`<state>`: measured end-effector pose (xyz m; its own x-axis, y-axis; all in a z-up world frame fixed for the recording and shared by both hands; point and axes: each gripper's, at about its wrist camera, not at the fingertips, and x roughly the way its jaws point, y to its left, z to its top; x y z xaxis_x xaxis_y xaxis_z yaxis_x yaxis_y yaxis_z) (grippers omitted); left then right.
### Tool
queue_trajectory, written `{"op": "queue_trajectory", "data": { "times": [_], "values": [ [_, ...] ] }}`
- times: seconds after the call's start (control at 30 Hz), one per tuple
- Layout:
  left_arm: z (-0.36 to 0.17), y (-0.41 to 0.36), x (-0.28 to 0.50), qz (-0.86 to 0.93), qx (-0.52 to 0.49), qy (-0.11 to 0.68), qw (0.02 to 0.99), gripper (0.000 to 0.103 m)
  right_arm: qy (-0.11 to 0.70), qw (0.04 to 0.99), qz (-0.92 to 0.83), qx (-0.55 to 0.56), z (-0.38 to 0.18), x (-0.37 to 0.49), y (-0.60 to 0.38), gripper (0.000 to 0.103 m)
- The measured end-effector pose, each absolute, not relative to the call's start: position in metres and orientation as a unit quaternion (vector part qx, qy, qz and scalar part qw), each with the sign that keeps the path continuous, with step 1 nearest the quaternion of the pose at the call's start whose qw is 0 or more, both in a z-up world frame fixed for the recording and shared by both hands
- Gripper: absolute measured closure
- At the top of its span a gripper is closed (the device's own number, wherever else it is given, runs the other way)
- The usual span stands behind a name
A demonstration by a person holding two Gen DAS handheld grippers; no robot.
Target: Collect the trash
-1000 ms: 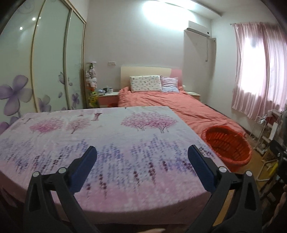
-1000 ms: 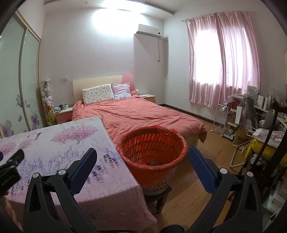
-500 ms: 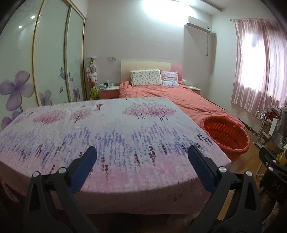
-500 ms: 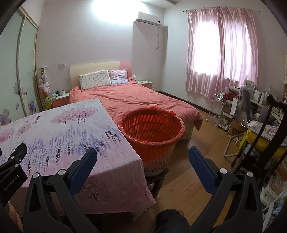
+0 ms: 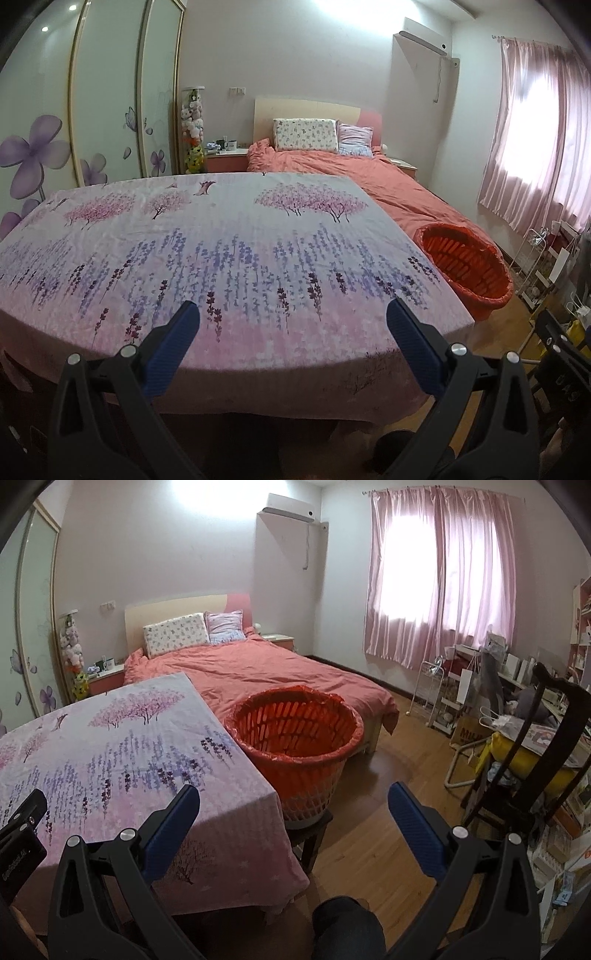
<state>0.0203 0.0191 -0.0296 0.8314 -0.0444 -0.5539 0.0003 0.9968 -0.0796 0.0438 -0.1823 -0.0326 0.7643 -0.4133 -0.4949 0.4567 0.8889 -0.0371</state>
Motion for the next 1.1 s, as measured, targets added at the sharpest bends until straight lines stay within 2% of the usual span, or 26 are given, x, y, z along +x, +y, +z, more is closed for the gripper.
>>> {"op": "queue_trajectory", "data": {
  "times": [1.1],
  "values": [
    [-0.01,0.004,-0.001,-0.013,-0.004,0.25,0.968,0.004,0.249,0.942,-0.221,0.052,-0.027,0.034,-0.182,0.002]
  ]
}}
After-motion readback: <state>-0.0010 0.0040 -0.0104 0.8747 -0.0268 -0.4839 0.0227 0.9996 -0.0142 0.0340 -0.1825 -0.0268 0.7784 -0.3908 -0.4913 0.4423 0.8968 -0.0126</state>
